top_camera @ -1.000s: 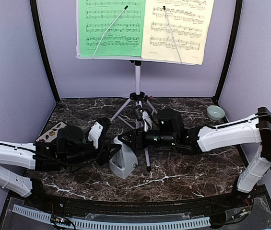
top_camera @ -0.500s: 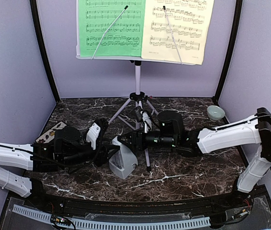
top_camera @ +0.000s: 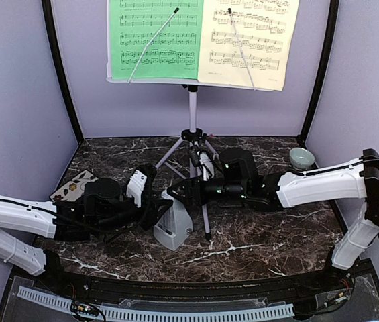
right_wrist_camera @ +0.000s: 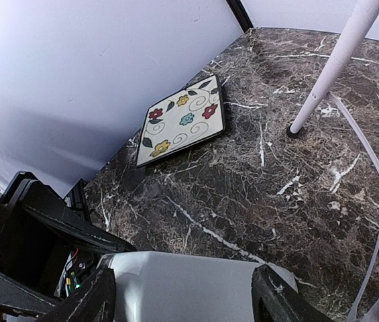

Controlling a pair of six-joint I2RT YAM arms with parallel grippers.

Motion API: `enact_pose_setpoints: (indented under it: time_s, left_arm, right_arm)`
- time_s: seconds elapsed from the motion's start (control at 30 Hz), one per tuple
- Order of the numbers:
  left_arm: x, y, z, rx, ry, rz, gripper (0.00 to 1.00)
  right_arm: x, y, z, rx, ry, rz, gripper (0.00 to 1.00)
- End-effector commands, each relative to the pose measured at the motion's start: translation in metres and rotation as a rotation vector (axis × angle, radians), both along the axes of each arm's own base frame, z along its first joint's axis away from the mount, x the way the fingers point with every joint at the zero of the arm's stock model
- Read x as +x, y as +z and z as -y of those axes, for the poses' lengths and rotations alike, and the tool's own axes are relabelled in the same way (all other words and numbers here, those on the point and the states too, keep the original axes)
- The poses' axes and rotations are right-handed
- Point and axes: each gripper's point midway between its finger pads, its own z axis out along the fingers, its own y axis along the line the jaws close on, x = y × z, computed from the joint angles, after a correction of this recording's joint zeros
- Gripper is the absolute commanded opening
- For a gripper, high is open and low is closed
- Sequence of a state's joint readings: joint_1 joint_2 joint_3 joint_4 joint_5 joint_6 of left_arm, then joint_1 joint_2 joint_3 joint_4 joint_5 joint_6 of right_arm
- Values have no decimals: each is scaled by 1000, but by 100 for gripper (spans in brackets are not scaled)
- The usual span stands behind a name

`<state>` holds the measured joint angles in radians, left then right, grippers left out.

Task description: Set up the instrument practice props

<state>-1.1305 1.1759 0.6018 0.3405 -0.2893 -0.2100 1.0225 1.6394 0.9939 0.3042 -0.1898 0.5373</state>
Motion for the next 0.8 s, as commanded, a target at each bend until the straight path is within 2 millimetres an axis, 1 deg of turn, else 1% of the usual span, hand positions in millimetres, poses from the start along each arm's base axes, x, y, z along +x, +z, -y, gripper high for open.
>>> enact_pose_setpoints:
  time_s: [0.0,0.17,0.23,0.3,0.4,0.53,0.63,0.77]
  left_arm:
    - [-4,-24,2,51,-14,-67,12]
    - [-5,-20,-3,54,-7,-60,12]
    - [-7,-15,-7,41,-10,-57,12]
    - [-11,-10,-9,26,-26,-47,12]
    - [-16,-3,-8,18,-65,-23,14]
    - [-18,2,-4,25,-96,8,15]
    - [-20,3,2,44,-132,20,16]
    - [-22,3,3,64,-146,45,17]
  right_arm:
    - [-40,-118,36,-369,66,-224,69]
    - [-44,-132,45,-410,70,-231,68]
    - [-45,-142,52,-447,65,-227,67]
    - [-46,-158,61,-503,58,-226,66]
    - [-52,-187,80,-597,60,-238,64]
    - [-59,-213,102,-674,61,-240,64]
    - [-65,-226,114,-699,63,-247,64]
    - [-70,-235,121,-710,60,-262,63]
